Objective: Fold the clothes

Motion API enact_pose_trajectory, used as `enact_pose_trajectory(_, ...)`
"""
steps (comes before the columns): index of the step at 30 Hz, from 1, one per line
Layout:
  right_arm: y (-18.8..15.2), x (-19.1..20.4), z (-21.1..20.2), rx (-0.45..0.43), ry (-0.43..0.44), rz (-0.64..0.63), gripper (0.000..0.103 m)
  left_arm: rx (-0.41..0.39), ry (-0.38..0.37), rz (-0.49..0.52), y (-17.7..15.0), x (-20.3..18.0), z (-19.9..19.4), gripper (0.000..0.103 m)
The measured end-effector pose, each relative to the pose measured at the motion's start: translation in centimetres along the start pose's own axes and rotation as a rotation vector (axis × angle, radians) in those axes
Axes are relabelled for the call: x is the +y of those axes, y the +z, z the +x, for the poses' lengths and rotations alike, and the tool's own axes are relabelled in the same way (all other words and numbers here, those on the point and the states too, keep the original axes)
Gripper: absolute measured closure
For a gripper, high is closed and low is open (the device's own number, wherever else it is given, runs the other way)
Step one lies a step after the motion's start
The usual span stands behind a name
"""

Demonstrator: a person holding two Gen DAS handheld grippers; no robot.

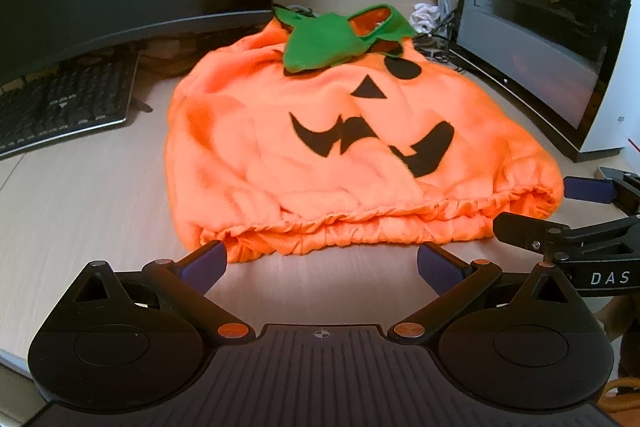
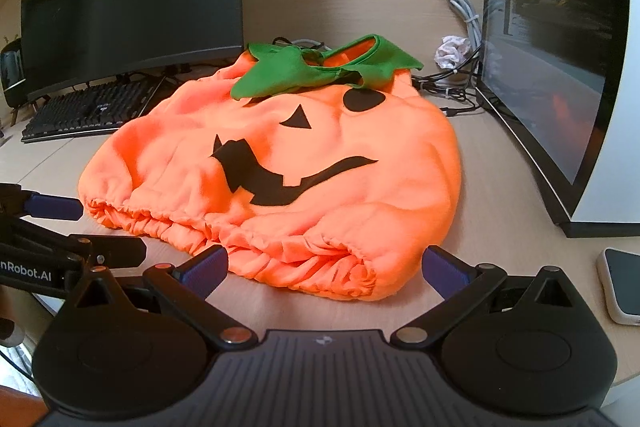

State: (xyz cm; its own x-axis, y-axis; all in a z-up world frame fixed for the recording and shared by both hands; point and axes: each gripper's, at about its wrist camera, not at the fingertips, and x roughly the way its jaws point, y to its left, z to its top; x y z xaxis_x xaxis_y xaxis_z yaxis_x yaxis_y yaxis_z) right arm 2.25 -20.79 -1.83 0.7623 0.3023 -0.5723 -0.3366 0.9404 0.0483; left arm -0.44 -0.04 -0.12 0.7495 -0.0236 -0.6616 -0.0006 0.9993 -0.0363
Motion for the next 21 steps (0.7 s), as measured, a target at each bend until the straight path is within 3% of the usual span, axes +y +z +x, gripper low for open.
enact_pose_trajectory(21, -0.08, -0.15, 0.13, 0.01, -0.006, 0.007, 0.0, 0.015, 0.005, 0.008, 0.03, -0.14, 0.28, 0.0)
